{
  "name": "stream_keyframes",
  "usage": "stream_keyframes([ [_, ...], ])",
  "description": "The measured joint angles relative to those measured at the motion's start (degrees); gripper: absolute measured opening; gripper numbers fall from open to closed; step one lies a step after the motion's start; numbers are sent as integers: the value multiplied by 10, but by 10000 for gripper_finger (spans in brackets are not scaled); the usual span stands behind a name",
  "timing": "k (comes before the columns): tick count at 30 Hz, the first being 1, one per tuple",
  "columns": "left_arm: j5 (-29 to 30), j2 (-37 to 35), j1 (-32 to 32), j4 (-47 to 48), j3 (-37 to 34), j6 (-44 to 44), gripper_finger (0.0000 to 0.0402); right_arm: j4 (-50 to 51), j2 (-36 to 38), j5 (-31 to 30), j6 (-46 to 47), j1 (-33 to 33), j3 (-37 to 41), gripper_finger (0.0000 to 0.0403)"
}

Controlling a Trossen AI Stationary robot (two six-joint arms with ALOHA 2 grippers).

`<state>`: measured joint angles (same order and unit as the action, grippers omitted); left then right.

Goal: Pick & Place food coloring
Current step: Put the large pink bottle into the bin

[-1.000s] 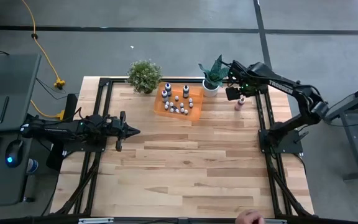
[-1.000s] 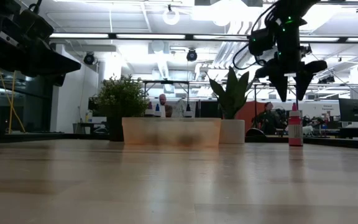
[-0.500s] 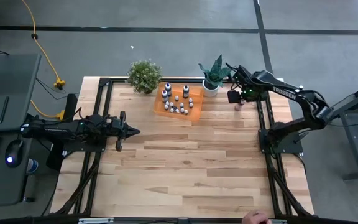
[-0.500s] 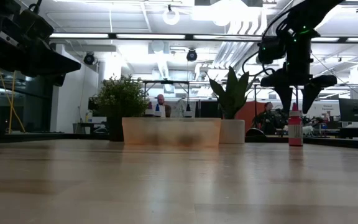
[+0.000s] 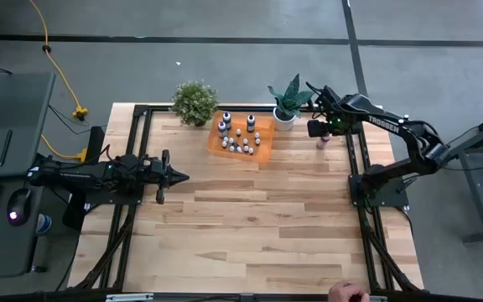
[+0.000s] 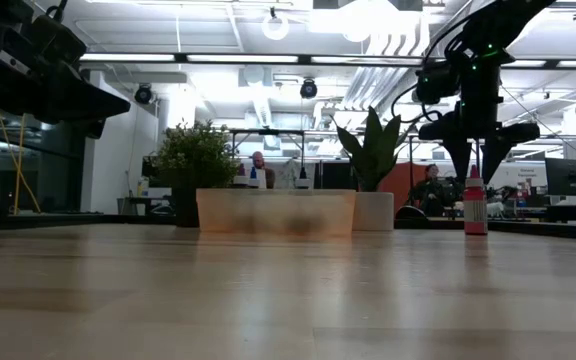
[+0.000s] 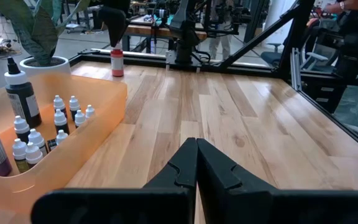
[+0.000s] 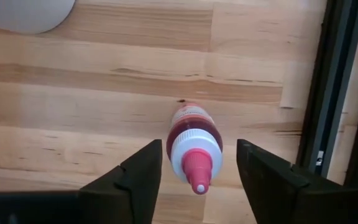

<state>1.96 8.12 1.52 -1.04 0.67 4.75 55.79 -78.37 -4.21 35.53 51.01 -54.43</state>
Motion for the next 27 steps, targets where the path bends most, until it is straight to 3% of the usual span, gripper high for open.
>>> stream_keyframes([
  [14, 0, 0, 0, 0, 0, 0, 0, 0, 0, 0, -10, 0, 0, 119],
  [27, 0, 0, 0, 0, 0, 0, 0, 3, 0, -2, -10, 0, 0, 110],
])
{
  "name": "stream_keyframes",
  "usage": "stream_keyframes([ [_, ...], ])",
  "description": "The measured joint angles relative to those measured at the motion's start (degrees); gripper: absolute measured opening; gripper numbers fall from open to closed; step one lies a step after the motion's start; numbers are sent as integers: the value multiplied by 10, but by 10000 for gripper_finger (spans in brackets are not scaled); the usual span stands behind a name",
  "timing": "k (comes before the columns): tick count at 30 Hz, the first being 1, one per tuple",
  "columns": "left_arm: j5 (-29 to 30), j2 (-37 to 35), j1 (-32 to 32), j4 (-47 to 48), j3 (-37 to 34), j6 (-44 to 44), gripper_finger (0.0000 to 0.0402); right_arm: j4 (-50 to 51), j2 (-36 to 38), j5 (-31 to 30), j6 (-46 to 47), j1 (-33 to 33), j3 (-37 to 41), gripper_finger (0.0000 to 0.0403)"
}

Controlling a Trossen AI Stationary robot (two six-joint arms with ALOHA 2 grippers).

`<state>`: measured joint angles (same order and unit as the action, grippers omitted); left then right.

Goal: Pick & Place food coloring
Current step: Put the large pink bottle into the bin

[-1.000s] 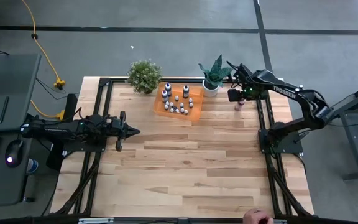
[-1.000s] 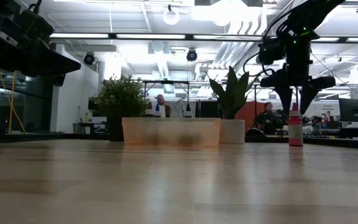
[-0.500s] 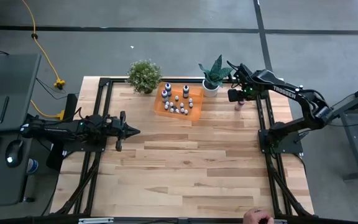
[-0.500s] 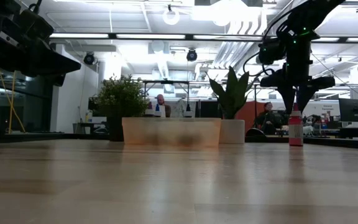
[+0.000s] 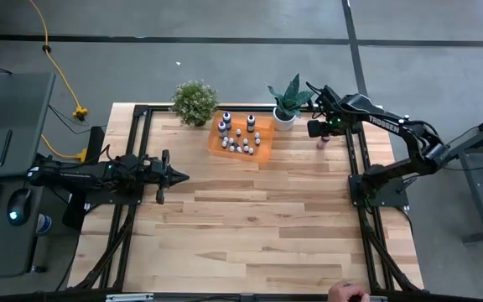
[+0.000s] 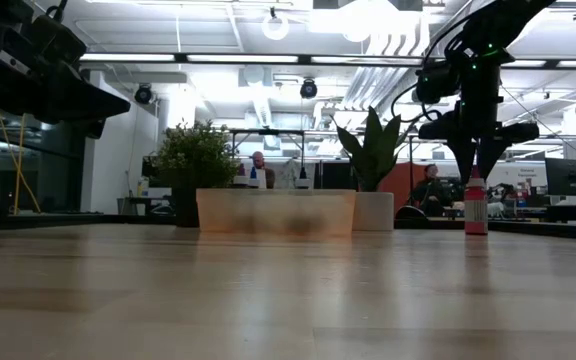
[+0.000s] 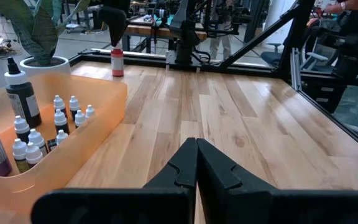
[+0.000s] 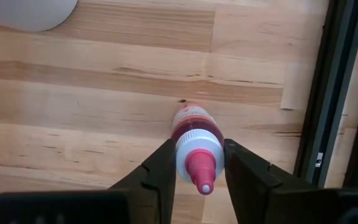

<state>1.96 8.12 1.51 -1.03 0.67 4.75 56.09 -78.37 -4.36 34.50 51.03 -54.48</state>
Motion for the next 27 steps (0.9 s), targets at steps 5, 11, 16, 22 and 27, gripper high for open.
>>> stream_keyframes([
  [5, 0, 0, 0, 0, 0, 0, 0, 3, 1, 2, 0, 0, 0, 109],
  [11, 0, 0, 0, 0, 0, 0, 0, 29, 28, 11, -9, 0, -24, 108],
  [16, 0, 0, 0, 0, 0, 0, 0, 88, 62, 11, -25, 0, -79, 108],
  [22, 0, 0, 0, 0, 0, 0, 0, 146, 101, 12, -51, 0, -172, 108],
  [27, 0, 0, 0, 0, 0, 0, 0, 162, 124, 11, -64, -16, -269, 108],
])
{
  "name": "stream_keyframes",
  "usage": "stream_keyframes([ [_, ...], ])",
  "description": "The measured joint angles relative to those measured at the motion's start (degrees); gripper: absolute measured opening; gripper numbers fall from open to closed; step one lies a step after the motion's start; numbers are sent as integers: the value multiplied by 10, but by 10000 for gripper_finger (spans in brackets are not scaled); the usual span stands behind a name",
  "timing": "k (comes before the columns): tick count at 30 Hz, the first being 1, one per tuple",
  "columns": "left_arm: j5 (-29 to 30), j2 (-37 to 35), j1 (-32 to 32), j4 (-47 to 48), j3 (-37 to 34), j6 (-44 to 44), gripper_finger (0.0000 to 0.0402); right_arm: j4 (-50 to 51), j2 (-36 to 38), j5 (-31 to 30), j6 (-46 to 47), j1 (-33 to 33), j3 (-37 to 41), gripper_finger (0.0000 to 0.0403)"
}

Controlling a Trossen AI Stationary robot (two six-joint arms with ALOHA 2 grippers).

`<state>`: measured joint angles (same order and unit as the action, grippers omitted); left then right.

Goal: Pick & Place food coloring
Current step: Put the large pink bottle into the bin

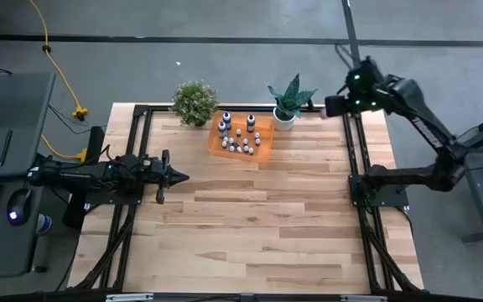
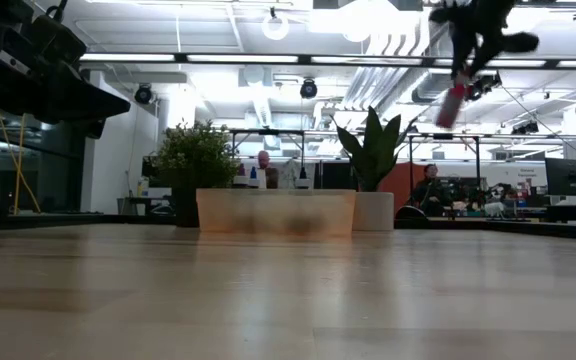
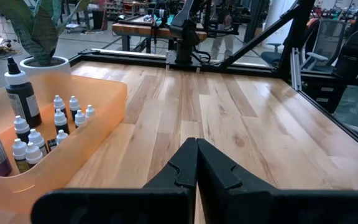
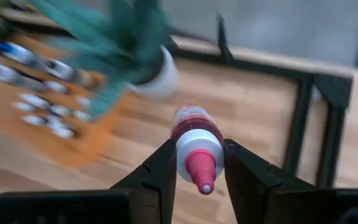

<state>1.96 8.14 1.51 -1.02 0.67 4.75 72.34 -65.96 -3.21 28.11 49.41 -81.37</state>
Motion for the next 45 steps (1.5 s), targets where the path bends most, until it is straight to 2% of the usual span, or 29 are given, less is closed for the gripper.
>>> stream_keyframes([
  [5, 0, 0, 0, 0, 0, 0, 0, -11, 2, 0, -1, -26, -89, 108],
  [9, 0, 0, 0, 0, 0, 0, 0, -62, 2, 11, -1, -57, -122, 108],
  [15, 0, 0, 0, 0, 0, 0, 0, -228, 10, 108, -34, -92, -107, 108],
  [17, 0, 0, 0, 0, 0, 0, 0, -303, 12, 129, -51, -105, -85, 108],
  [21, 0, 0, 0, 0, 0, 0, 0, -458, 23, 123, -100, -135, -20, 107],
  [26, 0, 0, 0, 0, 0, 0, 0, -695, 39, 55, -161, -174, 96, 94],
  [29, 0, 0, 0, 0, 0, 0, 0, -795, 38, 21, -164, -191, 155, 62],
  [32, 0, 0, 0, 0, 0, 0, 0, -806, 31, 18, -152, -196, 194, 17],
  [34, 0, 0, 0, 0, 0, 0, 0, -813, 22, 24, -138, -195, 229, 4],
  [40, 0, 0, 0, 0, 0, 0, 0, -915, 24, 24, -70, -195, 328, 10],
  [45, 0, 0, 0, 0, 0, 0, 0, -863, 42, 53, -64, -199, 347, 4],
])
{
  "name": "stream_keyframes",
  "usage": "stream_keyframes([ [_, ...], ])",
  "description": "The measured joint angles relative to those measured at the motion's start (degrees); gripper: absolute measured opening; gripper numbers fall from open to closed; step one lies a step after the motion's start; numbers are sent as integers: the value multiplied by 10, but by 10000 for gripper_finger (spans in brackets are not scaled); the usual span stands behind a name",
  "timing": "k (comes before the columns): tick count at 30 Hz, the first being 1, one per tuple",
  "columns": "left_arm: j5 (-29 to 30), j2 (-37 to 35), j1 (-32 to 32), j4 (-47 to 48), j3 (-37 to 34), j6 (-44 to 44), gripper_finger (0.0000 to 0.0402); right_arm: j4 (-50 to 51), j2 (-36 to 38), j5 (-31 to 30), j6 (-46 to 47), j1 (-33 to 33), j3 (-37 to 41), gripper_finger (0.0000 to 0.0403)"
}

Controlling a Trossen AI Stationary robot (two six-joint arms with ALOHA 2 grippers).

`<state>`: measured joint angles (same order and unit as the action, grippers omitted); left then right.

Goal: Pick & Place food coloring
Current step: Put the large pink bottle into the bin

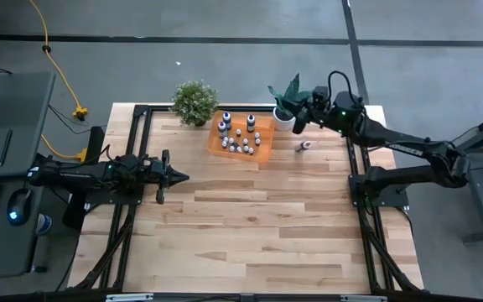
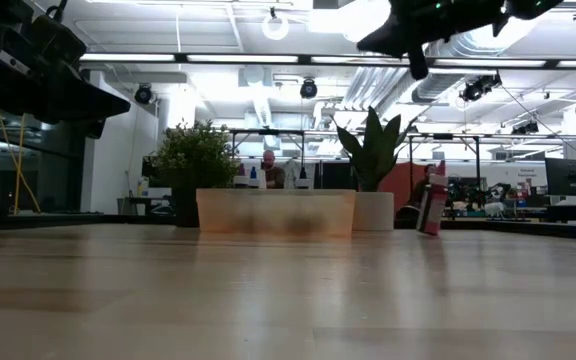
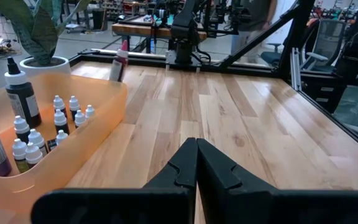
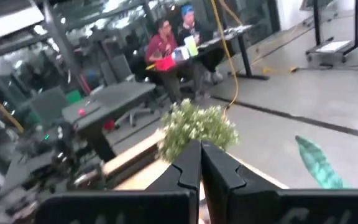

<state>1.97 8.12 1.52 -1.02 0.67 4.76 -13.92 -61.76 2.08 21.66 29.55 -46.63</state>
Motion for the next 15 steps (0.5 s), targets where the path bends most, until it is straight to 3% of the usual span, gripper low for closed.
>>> stream_keyframes([
  [15, 0, 0, 0, 0, 0, 0, 0, 377, 95, -17, -16, -1, -2, 1],
])
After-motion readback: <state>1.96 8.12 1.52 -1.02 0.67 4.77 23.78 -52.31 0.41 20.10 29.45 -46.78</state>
